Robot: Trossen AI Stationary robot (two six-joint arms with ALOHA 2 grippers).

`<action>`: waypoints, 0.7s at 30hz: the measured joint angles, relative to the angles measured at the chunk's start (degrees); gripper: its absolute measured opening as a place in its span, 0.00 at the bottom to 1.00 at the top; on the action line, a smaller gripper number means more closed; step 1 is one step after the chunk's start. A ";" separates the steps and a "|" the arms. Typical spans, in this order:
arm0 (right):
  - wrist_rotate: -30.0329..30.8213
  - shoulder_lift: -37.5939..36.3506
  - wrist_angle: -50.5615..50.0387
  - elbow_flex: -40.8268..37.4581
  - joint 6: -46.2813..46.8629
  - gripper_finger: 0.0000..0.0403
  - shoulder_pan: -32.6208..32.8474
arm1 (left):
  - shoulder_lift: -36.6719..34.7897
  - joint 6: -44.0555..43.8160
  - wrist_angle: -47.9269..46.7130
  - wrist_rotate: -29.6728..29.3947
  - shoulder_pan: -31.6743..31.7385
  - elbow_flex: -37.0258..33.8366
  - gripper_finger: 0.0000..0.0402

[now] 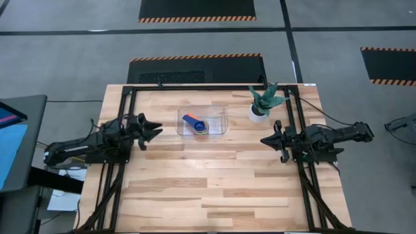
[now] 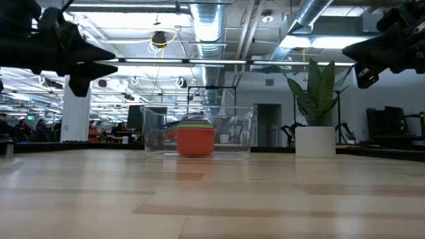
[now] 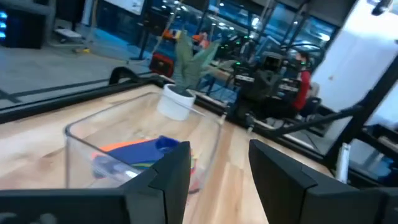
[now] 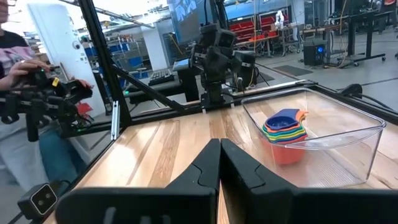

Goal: Nest measuring cups in basket
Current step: Return to Home Position

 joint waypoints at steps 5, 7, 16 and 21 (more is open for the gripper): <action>0.00 0.00 -0.09 -0.02 0.09 0.08 0.00 | -0.34 0.00 0.10 0.17 -1.85 0.00 0.38; 0.00 0.00 -0.09 -0.02 0.09 0.08 0.00 | 0.05 0.00 0.08 0.09 -1.85 0.00 0.38; 0.00 0.00 -0.09 -0.04 0.07 0.08 0.00 | 0.41 0.00 0.08 0.09 -1.85 0.00 0.38; 0.00 0.01 -0.09 -0.06 0.04 0.08 0.00 | 0.41 0.00 0.10 0.09 -1.85 0.00 0.38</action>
